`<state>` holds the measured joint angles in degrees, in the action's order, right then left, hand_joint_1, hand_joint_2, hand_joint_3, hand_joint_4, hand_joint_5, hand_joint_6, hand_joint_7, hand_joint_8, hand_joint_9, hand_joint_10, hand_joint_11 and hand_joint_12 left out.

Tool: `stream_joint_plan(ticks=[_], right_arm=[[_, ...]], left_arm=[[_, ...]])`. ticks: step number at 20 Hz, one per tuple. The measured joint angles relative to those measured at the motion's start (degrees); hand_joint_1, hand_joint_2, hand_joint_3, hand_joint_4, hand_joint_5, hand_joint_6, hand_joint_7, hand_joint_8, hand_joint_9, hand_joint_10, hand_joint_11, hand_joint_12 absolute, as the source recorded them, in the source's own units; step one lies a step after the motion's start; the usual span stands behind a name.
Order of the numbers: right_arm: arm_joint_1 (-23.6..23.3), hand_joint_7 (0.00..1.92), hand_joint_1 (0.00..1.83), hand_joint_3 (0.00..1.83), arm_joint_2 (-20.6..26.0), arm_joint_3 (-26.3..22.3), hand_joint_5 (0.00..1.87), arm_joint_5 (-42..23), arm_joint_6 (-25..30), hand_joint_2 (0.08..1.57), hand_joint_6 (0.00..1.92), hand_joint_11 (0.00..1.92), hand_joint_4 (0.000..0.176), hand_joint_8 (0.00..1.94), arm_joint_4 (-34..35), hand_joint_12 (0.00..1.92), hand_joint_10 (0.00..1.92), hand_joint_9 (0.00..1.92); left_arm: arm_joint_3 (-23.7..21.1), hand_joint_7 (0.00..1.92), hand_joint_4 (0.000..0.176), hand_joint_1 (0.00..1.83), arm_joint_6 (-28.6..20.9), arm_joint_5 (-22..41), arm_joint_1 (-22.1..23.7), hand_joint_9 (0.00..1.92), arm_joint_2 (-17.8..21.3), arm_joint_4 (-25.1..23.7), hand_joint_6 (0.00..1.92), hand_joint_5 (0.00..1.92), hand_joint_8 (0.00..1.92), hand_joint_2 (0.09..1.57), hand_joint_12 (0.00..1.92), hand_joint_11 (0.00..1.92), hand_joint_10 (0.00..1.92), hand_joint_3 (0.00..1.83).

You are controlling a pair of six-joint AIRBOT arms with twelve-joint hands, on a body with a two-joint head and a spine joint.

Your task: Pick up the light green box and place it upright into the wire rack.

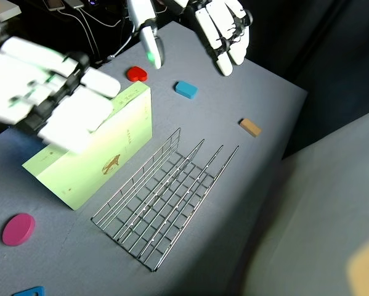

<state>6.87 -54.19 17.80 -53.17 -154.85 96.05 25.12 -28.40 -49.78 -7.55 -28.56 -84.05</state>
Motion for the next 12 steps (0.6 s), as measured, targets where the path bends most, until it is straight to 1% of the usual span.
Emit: stream_joint_plan(ticks=[1,4,5,6,9,10,12], right_arm=[[-1.09,0.05,0.77,0.00,-1.64,0.52,0.05,-0.50,-0.37,0.96,0.00,0.00,0.064,0.00,1.05,0.28,0.00,0.03],[-2.80,0.05,0.80,0.00,-3.63,1.14,0.06,-0.28,-2.32,0.95,0.00,0.00,0.062,0.00,3.69,0.26,0.00,0.02],[-3.32,0.06,0.81,0.00,-4.11,1.53,0.06,-0.20,-3.23,0.95,0.00,0.00,0.062,0.00,6.34,0.27,0.00,0.02],[-3.41,0.06,0.82,0.00,-4.87,2.01,0.06,-0.52,-4.33,0.95,0.00,0.00,0.062,0.00,8.98,0.27,0.00,0.02],[-3.61,0.07,0.82,0.00,-8.46,3.63,0.07,-3.63,-9.01,0.95,0.00,0.00,0.060,0.00,10.34,0.29,0.00,0.03],[-4.20,0.07,0.82,0.00,-9.18,4.13,0.07,-3.98,-9.94,0.95,0.00,0.00,0.059,0.00,11.78,0.30,0.00,0.03],[-5.99,0.06,0.82,0.00,-10.75,5.42,0.07,-4.70,-11.56,0.96,0.00,0.00,0.059,0.00,17.99,0.30,0.00,0.02]], left_arm=[[0.63,0.26,0.078,0.27,0.72,1.33,-0.07,0.28,1.09,-0.22,0.00,0.31,0.00,1.16,0.64,0.04,0.00,0.00],[1.60,0.26,0.078,0.28,2.89,4.09,-0.35,0.27,2.93,-0.35,0.00,0.31,0.00,1.15,0.64,0.04,0.00,0.00],[1.66,0.26,0.078,0.28,3.32,4.74,-0.35,0.27,3.54,-0.31,0.00,0.31,0.00,1.15,0.64,0.03,0.00,0.00],[2.21,0.26,0.078,0.28,4.63,5.97,-0.35,0.27,3.87,-0.35,0.00,0.31,0.00,1.15,0.64,0.03,0.00,0.00],[3.17,0.26,0.077,0.29,7.91,8.59,-0.37,0.27,3.98,-0.42,0.00,0.31,0.00,1.15,0.64,0.03,0.00,0.00],[3.28,0.26,0.078,0.30,8.57,9.44,-0.37,0.27,3.98,-0.44,0.00,0.31,0.00,1.15,0.64,0.03,0.00,0.00],[3.34,0.26,0.078,0.30,10.32,10.51,-0.37,0.27,3.98,-0.44,0.00,0.31,0.00,1.15,0.64,0.03,0.00,0.00]])
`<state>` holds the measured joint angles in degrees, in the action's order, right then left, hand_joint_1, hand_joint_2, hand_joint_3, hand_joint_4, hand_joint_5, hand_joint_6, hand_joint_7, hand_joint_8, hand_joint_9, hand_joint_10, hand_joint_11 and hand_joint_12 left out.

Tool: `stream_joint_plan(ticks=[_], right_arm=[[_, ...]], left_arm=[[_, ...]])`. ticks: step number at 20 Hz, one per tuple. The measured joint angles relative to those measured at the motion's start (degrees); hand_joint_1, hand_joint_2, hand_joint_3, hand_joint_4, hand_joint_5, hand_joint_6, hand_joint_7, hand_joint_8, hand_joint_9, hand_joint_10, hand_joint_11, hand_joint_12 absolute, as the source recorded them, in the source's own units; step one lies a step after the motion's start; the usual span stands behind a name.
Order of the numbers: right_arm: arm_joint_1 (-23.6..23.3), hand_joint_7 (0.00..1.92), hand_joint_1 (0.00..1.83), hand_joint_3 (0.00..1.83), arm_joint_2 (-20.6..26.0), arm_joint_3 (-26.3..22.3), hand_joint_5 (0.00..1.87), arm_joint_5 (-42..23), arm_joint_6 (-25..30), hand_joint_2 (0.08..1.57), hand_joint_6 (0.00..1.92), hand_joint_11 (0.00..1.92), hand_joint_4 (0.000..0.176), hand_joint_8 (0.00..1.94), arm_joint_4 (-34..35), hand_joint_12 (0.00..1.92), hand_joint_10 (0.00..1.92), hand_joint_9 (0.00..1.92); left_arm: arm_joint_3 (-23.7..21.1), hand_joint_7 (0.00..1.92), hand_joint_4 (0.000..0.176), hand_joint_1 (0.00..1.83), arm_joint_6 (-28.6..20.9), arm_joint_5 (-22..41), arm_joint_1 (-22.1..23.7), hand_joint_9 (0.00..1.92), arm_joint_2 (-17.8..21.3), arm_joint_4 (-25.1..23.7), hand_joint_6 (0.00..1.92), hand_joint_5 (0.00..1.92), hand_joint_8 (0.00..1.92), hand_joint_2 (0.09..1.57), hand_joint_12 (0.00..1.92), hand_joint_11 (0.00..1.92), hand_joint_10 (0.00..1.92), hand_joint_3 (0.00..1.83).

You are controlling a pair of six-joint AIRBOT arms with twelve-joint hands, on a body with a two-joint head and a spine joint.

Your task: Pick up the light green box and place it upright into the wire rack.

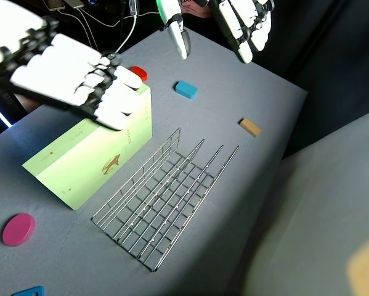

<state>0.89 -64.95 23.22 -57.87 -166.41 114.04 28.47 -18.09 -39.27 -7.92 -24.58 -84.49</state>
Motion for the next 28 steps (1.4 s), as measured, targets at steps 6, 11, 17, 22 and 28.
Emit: stream_joint_plan(ticks=[6,11,17,22,28], right_arm=[[-4.26,0.06,0.83,0.00,-3.78,5.77,0.07,0.28,-0.44,0.96,0.00,0.00,0.058,0.00,14.47,0.29,0.00,0.02],[-1.20,0.05,0.82,0.00,-6.71,8.11,0.06,0.83,-0.55,0.96,0.00,0.00,0.057,0.00,16.22,0.29,0.00,0.01],[2.80,0.05,0.83,0.00,-9.01,11.08,0.06,2.78,3.02,0.96,0.00,0.00,0.059,0.00,13.60,0.31,0.00,0.01],[5.57,0.05,0.83,0.00,-10.54,12.22,0.07,3.93,5.03,0.96,0.00,0.00,0.058,0.00,11.52,0.31,0.00,0.01],[8.28,0.05,0.83,0.00,-10.95,13.25,0.09,4.11,6.03,0.96,0.01,0.00,0.057,0.00,11.39,0.31,0.00,0.01]], left_arm=[[1.14,0.26,0.078,0.30,3.74,0.98,-0.11,0.27,0.00,-0.17,0.00,0.32,0.00,1.15,0.64,0.03,0.00,0.00],[1.51,0.24,0.079,0.31,4.37,2.67,-0.11,0.27,0.72,-0.35,0.00,0.31,0.00,1.15,0.65,0.03,0.00,0.00],[1.75,0.24,0.078,0.31,4.55,2.89,0.33,0.27,2.36,-0.33,0.00,0.31,0.00,1.15,0.65,0.03,0.00,0.00],[1.75,0.24,0.078,0.31,4.55,3.43,0.52,0.27,2.36,-0.55,0.00,0.31,0.00,1.15,0.66,0.05,0.00,0.00],[1.88,0.24,0.076,0.31,4.57,3.61,0.55,0.27,2.34,2.67,0.00,0.33,0.00,1.16,0.66,0.05,0.00,0.00]])
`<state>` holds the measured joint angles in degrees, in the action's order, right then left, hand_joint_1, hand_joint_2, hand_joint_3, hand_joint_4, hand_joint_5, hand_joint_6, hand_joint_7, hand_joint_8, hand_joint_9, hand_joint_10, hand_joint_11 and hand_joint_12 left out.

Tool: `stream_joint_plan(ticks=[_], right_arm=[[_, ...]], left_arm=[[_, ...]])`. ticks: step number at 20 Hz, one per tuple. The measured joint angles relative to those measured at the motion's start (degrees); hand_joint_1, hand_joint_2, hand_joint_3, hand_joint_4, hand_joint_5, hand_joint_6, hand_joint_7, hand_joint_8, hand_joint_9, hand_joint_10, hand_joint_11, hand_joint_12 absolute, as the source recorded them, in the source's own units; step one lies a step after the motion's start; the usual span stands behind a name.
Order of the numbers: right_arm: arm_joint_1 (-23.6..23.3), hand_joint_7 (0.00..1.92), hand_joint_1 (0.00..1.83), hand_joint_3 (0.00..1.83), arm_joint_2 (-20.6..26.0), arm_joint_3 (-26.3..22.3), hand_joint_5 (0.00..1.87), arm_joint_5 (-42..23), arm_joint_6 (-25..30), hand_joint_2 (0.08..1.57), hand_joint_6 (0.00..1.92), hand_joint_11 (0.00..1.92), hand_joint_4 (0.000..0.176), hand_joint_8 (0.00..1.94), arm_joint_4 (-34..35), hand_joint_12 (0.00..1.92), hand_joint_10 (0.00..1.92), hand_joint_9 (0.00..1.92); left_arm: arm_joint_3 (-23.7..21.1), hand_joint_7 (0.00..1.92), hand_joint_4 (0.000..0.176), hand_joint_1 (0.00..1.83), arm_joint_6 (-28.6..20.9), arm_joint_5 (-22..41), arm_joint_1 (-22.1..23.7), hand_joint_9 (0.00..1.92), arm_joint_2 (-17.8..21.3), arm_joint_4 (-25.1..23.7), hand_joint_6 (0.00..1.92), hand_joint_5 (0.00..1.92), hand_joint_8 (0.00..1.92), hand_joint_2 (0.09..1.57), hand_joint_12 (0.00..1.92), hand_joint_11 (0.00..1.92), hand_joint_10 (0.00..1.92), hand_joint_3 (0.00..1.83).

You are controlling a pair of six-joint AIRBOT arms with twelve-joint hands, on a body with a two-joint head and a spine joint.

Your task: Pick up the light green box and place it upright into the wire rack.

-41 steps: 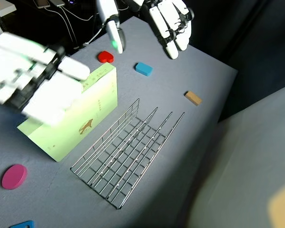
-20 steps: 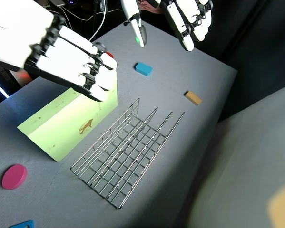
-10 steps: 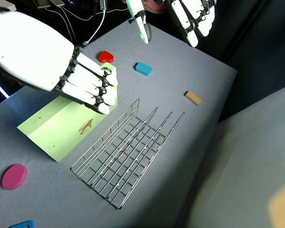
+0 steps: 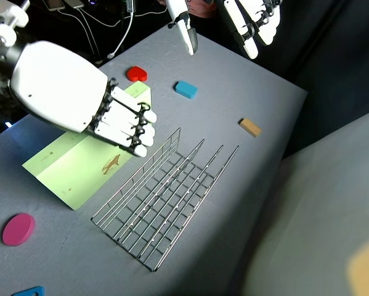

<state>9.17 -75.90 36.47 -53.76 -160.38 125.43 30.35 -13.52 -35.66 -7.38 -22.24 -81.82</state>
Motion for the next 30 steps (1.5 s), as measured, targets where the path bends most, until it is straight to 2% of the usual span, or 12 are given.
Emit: stream_joint_plan(ticks=[5,6,7,8,12,13,14,15,16,17,18,30], right_arm=[[0.46,0.09,0.83,0.00,-0.24,0.42,0.14,0.35,-0.11,0.96,0.01,0.00,0.041,0.01,-0.11,0.39,0.01,0.05],[0.74,0.26,0.88,0.00,-0.24,0.42,0.22,0.42,-0.26,1.01,0.01,0.00,0.002,0.01,-0.17,0.68,0.01,0.18],[0.87,0.26,0.88,0.00,-0.24,0.42,0.22,0.42,-0.39,1.01,0.01,0.00,0.002,0.01,-0.26,0.68,0.01,0.18],[0.87,0.59,1.00,0.01,-0.24,0.42,0.50,0.44,-0.37,1.13,0.02,0.15,0.000,0.02,-0.33,1.12,0.05,0.52],[0.85,0.94,1.05,0.00,-0.24,0.42,0.82,0.22,-0.59,1.17,0.03,0.47,0.000,0.06,-0.66,1.30,0.19,0.88],[0.85,0.96,1.18,0.01,-0.24,0.42,0.78,0.22,-0.72,1.17,0.93,0.57,0.000,0.93,-0.72,1.34,0.34,0.91],[0.85,0.96,1.21,0.00,-0.24,0.42,0.76,0.24,-0.90,1.18,1.11,0.65,0.000,1.14,-0.79,1.39,0.61,0.91],[0.85,0.99,1.34,0.00,-0.24,0.42,0.80,0.24,-1.31,1.15,1.03,0.70,0.000,1.06,-0.76,1.42,1.22,0.87],[0.85,1.02,1.26,0.00,-0.24,0.39,0.85,0.20,-1.51,1.14,1.02,0.76,0.000,1.08,-0.70,1.43,1.06,0.90],[0.85,0.99,1.34,0.00,-0.13,0.26,0.82,0.17,-1.57,1.14,1.02,0.79,0.000,1.04,-0.68,1.44,1.29,0.87],[0.63,0.99,1.36,0.00,0.15,-0.26,0.82,-0.07,-1.88,1.14,1.03,0.80,0.000,1.03,-0.63,1.44,1.33,0.87],[-12.72,0.98,1.37,0.00,7.52,-7.08,0.79,-1.05,-7.50,1.15,1.06,0.76,0.000,1.04,-2.47,1.40,1.36,0.85]], left_arm=[[0.00,0.24,0.076,0.31,0.00,-0.17,0.00,0.27,0.02,-0.44,0.00,0.33,0.00,1.16,0.67,0.05,0.00,0.00],[0.00,0.24,0.077,0.31,0.00,-0.20,0.00,0.27,0.02,-0.46,0.00,0.33,0.00,1.16,0.67,0.07,0.00,0.00],[0.00,0.24,0.077,0.31,0.00,-0.22,0.00,0.27,0.02,-0.42,0.00,0.33,0.00,1.16,0.67,0.07,0.00,0.00],[0.00,0.24,0.077,0.31,0.00,-0.22,0.02,0.27,0.00,-0.42,0.00,0.33,0.00,1.15,0.68,0.08,0.00,0.00],[0.00,0.24,0.076,0.31,-0.07,-0.72,0.42,0.27,0.02,0.96,0.00,0.32,0.00,1.15,0.68,0.07,0.00,0.00],[0.00,0.24,0.077,0.31,-0.07,-0.74,0.42,0.27,0.02,0.90,0.00,0.32,0.00,1.15,0.68,0.07,0.00,0.00],[0.00,0.24,0.077,0.31,-0.07,-0.76,0.55,0.27,0.02,0.85,0.00,0.32,0.00,1.15,0.68,0.07,0.00,0.00],[0.00,0.24,0.077,0.31,-0.04,-0.76,0.61,0.27,0.02,0.87,0.00,0.32,0.00,1.15,0.68,0.06,0.00,0.00],[-0.02,0.24,0.077,0.31,-0.04,-0.76,0.61,0.27,0.00,0.87,0.00,0.32,0.00,1.15,0.68,0.06,0.00,0.00],[-0.02,0.24,0.077,0.31,-0.04,-0.79,0.61,0.27,0.00,0.87,0.00,0.33,0.00,1.15,0.68,0.06,0.00,0.00],[-0.02,0.24,0.078,0.31,-0.04,-0.76,0.61,0.27,0.02,0.87,0.00,0.33,0.00,1.15,0.68,0.06,0.00,0.00],[-0.09,0.24,0.078,0.32,0.00,-0.90,1.18,0.27,0.00,0.94,0.00,0.30,0.00,1.15,0.67,0.04,0.00,0.00]])
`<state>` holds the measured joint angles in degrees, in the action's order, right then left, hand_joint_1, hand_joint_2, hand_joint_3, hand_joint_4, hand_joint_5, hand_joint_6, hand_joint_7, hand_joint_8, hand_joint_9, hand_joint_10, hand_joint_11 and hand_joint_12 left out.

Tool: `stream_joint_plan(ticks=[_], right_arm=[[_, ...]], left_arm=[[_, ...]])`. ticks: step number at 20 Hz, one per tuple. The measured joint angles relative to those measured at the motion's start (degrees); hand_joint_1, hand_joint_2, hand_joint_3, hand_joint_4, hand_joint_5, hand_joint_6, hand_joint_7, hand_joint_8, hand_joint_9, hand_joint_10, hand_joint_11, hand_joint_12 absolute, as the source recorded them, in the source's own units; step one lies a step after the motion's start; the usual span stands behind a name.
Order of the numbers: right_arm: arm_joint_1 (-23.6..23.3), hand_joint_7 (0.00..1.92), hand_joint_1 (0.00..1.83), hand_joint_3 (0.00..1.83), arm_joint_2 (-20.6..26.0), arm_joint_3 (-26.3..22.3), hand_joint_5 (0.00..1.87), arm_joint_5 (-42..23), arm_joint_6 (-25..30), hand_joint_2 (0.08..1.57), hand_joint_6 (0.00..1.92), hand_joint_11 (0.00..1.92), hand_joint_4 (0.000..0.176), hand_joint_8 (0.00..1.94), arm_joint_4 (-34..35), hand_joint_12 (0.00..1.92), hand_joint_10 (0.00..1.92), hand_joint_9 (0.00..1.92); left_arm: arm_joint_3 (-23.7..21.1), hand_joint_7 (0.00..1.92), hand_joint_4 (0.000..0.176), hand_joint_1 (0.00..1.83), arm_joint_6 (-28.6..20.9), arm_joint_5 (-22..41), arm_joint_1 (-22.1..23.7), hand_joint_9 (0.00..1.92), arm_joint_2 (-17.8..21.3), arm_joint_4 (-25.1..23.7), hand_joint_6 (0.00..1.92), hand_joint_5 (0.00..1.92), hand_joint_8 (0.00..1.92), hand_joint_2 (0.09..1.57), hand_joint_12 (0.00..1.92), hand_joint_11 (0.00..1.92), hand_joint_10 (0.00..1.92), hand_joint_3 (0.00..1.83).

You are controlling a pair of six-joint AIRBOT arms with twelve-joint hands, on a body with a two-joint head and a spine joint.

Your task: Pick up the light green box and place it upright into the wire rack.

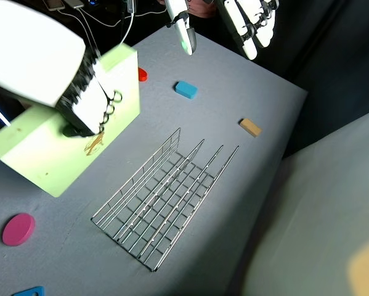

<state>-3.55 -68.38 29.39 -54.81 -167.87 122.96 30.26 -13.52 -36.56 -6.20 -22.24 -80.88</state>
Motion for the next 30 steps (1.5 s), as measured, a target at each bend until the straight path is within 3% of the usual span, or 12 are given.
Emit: stream_joint_plan(ticks=[6,17,30], right_arm=[[-3.10,0.97,1.37,0.00,-0.50,0.87,0.80,0.50,0.24,1.15,1.05,0.77,0.000,1.04,-7.08,1.37,1.34,0.88],[-3.74,0.96,1.37,0.00,-7.85,15.76,0.79,5.70,-0.31,1.15,1.05,0.79,0.000,1.06,-7.30,1.37,1.36,0.86],[1.31,0.93,1.36,0.00,-10.05,19.47,0.78,7.80,-0.17,1.16,1.07,0.79,0.000,1.08,-5.57,1.36,1.35,0.88]], left_arm=[[-0.11,0.23,0.079,0.32,0.22,-0.09,0.00,0.27,0.02,-0.04,0.00,0.30,0.00,1.15,0.67,0.04,0.00,0.00],[-1.86,0.24,0.079,0.32,0.42,-2.01,0.02,0.27,0.02,0.39,0.00,0.31,0.00,1.15,0.67,0.03,0.00,0.00],[-1.86,0.24,0.079,0.32,0.42,-2.03,0.02,0.28,0.02,0.81,0.00,0.31,0.00,1.15,0.67,0.05,0.00,0.00]])
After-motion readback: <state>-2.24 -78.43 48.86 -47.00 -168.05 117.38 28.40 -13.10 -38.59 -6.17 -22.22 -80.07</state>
